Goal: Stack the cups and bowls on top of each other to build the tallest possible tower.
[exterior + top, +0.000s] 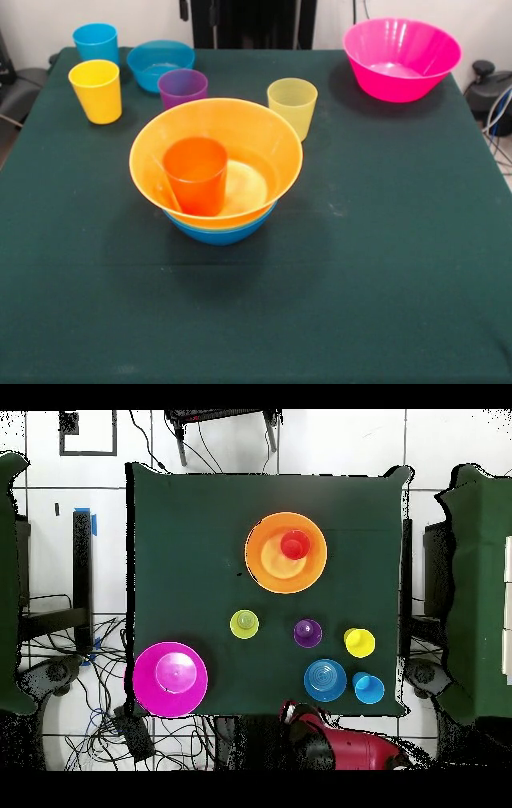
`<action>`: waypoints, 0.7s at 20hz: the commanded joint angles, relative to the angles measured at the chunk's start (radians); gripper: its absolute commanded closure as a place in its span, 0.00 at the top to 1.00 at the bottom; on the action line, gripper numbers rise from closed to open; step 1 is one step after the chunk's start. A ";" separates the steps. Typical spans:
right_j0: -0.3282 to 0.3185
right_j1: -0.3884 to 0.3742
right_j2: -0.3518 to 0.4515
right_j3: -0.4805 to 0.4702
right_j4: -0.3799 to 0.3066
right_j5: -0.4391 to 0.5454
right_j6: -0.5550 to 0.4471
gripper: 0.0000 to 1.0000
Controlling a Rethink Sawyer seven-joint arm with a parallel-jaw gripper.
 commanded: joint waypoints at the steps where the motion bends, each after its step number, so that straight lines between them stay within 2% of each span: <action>1: 0.054 0.113 0.011 -0.141 -0.038 -0.080 0.078 1.00; 4: 0.068 0.139 -0.019 -0.157 -0.025 -0.091 0.087 1.00; 14: 0.035 0.173 0.006 -0.176 -0.043 -0.090 0.071 1.00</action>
